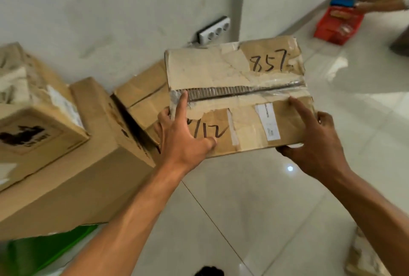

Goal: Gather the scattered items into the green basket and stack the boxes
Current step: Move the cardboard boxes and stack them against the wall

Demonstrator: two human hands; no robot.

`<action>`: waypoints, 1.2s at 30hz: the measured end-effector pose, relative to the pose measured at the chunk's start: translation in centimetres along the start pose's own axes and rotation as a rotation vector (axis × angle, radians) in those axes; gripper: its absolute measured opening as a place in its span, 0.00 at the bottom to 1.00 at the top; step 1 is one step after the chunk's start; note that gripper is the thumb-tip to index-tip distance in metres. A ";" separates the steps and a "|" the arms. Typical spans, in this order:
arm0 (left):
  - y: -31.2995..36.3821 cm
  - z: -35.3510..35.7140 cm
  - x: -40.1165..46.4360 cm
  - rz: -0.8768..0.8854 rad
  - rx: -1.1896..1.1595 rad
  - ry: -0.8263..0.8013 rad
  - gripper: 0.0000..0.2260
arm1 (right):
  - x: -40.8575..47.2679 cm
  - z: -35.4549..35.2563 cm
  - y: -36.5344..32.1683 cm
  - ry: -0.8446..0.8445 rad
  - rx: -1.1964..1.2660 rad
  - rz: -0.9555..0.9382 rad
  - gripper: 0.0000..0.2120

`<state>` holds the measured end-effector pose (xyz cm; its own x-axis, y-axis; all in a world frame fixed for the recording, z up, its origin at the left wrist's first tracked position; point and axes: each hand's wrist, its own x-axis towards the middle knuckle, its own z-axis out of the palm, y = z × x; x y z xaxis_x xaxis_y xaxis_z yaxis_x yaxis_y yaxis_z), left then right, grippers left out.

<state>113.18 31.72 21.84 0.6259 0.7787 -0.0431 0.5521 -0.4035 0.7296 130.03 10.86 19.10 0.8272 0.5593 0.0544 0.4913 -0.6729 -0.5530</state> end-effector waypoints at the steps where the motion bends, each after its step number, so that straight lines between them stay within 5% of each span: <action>1: -0.3 -1.1 1.0 -0.018 -0.012 0.032 0.52 | 1.5 0.3 -1.7 -0.002 0.009 -0.028 0.52; 8: -5.7 -9.2 9.4 -0.140 -0.094 0.170 0.46 | 10.7 5.9 -12.4 0.070 0.068 -0.168 0.43; 13: -10.8 -10.5 11.5 -0.183 0.101 0.112 0.40 | 13.1 12.2 -19.1 -0.513 0.088 -0.042 0.54; 17: -12.8 -9.4 10.0 -0.147 0.231 0.039 0.41 | 11.4 15.4 -20.1 -0.468 0.047 -0.097 0.48; 26: -11.0 -6.3 7.7 0.135 0.458 0.101 0.40 | 7.9 12.3 -14.5 -0.234 0.044 -0.160 0.43; 36: 0.6 7.4 -0.7 0.309 0.342 -0.129 0.39 | -2.0 1.5 4.0 -0.180 0.097 0.031 0.45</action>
<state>117.22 27.37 17.25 0.8410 0.5395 0.0403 0.4649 -0.7588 0.4561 129.90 7.77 15.54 0.7750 0.6226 -0.1086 0.4306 -0.6459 -0.6304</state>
